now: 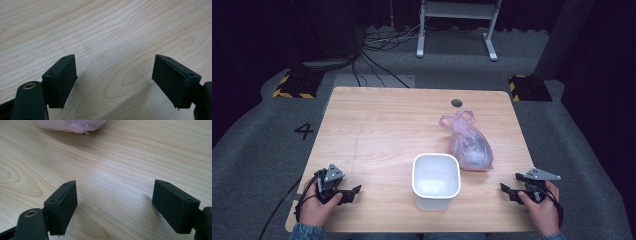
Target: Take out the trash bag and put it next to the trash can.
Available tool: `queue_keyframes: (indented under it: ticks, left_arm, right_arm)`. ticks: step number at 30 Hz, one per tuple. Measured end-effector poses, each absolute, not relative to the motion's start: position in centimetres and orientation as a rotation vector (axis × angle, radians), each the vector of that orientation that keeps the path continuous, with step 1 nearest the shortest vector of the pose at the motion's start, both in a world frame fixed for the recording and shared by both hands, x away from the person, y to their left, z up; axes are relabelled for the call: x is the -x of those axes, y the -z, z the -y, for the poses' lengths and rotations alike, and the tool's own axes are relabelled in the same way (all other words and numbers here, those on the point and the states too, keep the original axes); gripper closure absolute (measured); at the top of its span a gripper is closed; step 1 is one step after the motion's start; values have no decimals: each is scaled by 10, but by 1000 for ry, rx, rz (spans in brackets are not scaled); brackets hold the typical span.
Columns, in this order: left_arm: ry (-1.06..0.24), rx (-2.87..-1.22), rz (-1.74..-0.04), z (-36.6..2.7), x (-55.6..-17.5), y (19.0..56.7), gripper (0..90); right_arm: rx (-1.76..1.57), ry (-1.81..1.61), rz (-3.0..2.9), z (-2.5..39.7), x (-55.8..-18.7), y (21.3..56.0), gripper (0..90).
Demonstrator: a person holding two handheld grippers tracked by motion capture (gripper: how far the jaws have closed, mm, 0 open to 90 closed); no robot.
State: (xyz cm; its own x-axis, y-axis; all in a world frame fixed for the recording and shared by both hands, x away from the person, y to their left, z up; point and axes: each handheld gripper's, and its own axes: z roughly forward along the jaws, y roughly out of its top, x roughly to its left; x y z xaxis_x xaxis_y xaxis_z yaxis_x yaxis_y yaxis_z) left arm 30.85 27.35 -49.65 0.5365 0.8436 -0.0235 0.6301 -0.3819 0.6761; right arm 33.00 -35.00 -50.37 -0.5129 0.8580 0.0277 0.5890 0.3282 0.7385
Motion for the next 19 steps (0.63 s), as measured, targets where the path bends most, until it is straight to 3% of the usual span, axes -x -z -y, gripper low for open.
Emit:
queue_keyframes:
  ticks: [7,19]
  left_arm:
    - [-479,-2100,-1175,-273,-309,506,139]
    - [-483,-2093,-1186,-272,-309,506,138]
  right_arm:
    - [-1263,-963,-2229,347,-329,504,192]
    - [-1268,-961,-2228,346,-330,504,186]
